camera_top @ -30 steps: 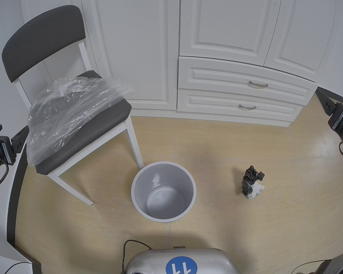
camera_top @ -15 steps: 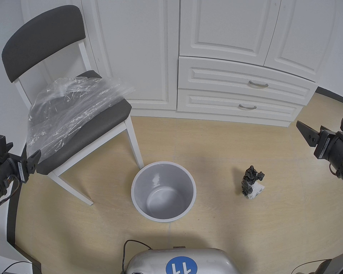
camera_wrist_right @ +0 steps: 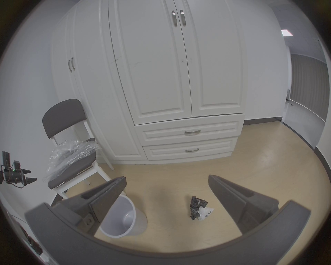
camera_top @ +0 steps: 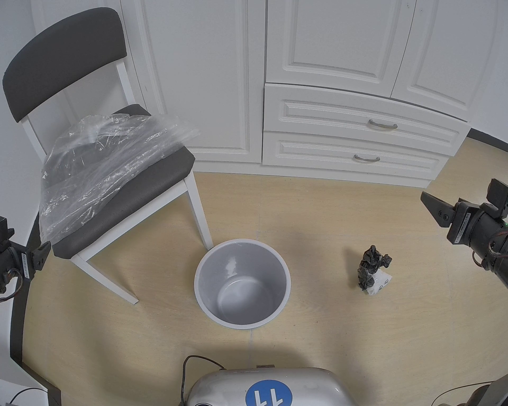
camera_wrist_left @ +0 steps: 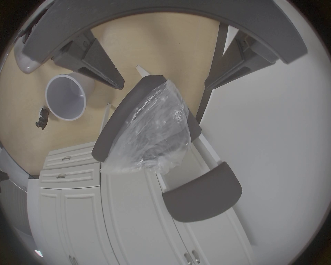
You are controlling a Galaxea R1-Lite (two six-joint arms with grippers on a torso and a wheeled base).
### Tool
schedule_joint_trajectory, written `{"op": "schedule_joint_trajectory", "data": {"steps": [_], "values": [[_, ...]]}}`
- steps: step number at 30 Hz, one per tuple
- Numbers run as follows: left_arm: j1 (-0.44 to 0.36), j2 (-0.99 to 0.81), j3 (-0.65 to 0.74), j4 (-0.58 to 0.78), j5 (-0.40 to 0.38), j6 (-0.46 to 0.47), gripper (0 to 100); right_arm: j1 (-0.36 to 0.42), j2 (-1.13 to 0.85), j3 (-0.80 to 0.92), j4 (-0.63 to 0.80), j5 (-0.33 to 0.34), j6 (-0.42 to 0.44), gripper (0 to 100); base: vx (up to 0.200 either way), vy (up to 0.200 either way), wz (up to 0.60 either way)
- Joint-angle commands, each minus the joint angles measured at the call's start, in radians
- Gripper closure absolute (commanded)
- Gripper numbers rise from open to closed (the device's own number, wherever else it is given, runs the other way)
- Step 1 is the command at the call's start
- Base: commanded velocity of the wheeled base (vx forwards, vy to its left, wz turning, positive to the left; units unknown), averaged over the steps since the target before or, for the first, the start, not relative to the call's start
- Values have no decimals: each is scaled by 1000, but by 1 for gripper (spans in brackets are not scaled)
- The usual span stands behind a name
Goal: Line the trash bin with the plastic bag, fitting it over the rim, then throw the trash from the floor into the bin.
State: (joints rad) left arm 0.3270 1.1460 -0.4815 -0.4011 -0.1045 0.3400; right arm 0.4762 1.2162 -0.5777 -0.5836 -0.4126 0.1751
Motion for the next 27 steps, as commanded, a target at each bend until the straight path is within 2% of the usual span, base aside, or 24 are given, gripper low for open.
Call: {"op": "schedule_joint_trajectory", "data": {"steps": [1,9,18,27], "values": [[69,129,-8,-42,-34,2,0,7,23,2,-1,0,6,0,0,0,0],[70,248,18,-199,-27,-1,0,7,26,-1,-2,18,7,0,0,0,0],[70,282,15,-223,-26,-6,0,1,22,-2,-4,24,7,0,0,0,0],[90,350,18,-334,-23,-7,0,1,23,-4,-4,26,18,0,0,0,0]]}}
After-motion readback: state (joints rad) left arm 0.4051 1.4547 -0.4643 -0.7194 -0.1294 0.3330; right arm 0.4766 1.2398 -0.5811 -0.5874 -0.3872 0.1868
